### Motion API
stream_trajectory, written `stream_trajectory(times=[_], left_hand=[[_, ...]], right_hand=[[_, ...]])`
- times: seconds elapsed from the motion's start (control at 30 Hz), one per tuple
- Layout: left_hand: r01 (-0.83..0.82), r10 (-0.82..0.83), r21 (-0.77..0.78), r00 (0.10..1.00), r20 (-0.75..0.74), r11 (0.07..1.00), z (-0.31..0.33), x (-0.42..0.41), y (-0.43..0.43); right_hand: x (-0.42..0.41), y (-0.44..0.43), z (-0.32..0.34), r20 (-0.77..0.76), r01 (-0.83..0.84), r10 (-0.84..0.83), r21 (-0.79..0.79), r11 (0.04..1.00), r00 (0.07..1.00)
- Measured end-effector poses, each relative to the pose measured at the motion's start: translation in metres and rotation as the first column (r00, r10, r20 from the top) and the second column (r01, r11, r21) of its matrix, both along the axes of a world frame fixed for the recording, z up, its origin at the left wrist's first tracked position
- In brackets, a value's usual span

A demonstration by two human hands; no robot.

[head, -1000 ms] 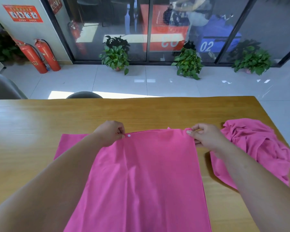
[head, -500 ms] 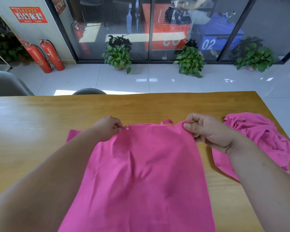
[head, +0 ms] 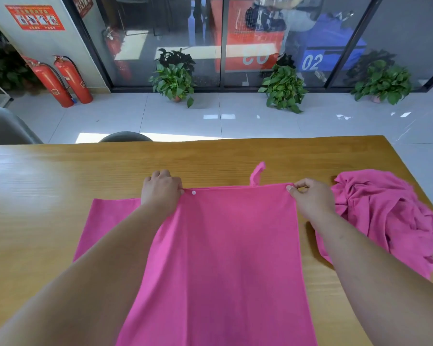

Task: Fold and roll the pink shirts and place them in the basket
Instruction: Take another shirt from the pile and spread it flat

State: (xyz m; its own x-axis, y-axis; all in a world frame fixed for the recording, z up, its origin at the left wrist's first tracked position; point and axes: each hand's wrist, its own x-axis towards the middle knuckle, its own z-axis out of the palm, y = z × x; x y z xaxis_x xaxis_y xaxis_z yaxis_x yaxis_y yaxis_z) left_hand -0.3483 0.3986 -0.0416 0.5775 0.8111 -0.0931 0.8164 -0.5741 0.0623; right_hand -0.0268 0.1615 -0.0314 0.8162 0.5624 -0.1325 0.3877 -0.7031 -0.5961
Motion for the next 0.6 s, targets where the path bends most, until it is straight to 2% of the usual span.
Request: stream_trajectory(times=[0.07,0.1,0.2,0.23,0.27,0.33,0.43,0.53,0.6], left_hand=[[-0.052,0.052,0.0,0.998,-0.037,0.999,-0.011,0.008,-0.006],[-0.093,0.092,-0.028,0.995,-0.034,0.995,-0.017,0.012,-0.009],[-0.18,0.188,-0.168,0.982,0.03,0.969,-0.037,0.014,-0.017],[-0.168,0.184,-0.214,0.981,0.057,0.962,-0.044,0.013,-0.02],[-0.136,0.161,-0.25,0.983,0.084,0.959,-0.051,0.011,-0.023],[-0.061,0.095,-0.254,0.988,0.125,0.965,-0.062,0.005,-0.034],[-0.059,0.073,-0.128,0.991,0.11,0.99,-0.08,-0.009,-0.065],[-0.097,0.101,-0.072,0.993,0.064,0.993,-0.098,-0.03,-0.101],[-0.133,0.133,-0.094,0.991,0.004,0.987,-0.111,-0.046,-0.116]], right_hand=[[-0.003,0.007,-0.012,-0.075,0.052,-0.052,0.001,0.999,0.996],[-0.004,0.01,-0.02,-0.169,0.095,-0.089,0.032,0.995,0.982],[-0.008,0.016,-0.048,-0.522,0.268,-0.161,0.135,0.954,0.838],[-0.01,0.015,-0.059,-0.572,0.284,-0.15,0.152,0.947,0.807],[-0.012,0.013,-0.069,-0.564,0.25,-0.122,0.156,0.956,0.816],[-0.025,0.004,-0.084,-0.443,0.095,-0.033,0.118,0.988,0.896],[-0.063,-0.012,-0.094,-0.201,-0.143,0.154,0.071,0.987,0.967],[-0.099,-0.022,-0.103,0.073,-0.388,0.402,-0.153,0.909,0.913],[-0.109,-0.033,-0.116,0.152,-0.427,0.49,-0.318,0.847,0.858]])
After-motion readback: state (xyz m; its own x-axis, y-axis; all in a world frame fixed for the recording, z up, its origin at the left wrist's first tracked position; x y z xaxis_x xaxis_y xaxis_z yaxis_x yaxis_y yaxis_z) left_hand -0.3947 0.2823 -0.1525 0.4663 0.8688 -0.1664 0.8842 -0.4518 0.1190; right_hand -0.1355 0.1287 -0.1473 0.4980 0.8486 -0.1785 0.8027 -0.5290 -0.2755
